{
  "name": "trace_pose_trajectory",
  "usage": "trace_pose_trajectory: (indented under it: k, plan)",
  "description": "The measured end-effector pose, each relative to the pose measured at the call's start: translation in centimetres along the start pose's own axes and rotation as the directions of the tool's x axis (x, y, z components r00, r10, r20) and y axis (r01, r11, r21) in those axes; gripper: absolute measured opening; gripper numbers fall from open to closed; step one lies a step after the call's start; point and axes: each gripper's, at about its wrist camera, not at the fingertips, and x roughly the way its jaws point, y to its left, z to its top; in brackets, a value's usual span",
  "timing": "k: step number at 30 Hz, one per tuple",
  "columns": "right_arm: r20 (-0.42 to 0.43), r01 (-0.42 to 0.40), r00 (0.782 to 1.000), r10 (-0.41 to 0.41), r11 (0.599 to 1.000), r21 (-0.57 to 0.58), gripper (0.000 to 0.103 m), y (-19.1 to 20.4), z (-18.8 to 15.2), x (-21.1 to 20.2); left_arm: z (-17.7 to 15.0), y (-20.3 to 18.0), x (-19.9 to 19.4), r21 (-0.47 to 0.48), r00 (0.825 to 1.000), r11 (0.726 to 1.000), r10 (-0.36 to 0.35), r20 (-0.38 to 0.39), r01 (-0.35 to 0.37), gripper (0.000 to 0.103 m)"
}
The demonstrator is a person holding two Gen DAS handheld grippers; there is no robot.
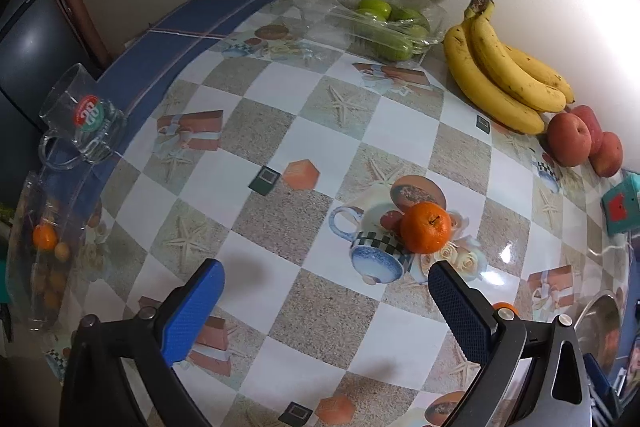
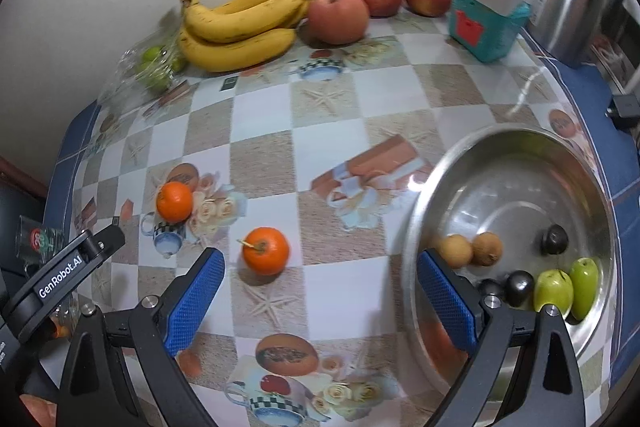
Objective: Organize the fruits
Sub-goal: 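Withdraw both open tools from the bowl toward the two loose mandarins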
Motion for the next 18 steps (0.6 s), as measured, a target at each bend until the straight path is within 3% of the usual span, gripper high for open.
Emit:
trace_pose_trajectory:
  k: [4,18]
  plan:
    - [0.002,-0.009,1.000,0.009,1.000,-0.029,0.097,0.9,0.0,0.9,-0.1,-0.6,0.8,0.008,0.999,1.000,-0.028,-0.032,0.029,0.103]
    - [-0.027,0.000,1.000,-0.002,0.999,-0.053,0.097,1.8,-0.4,3.7,0.1,-1.7,3.1,0.071,0.996,0.997,-0.021,-0.084,0.027,0.103]
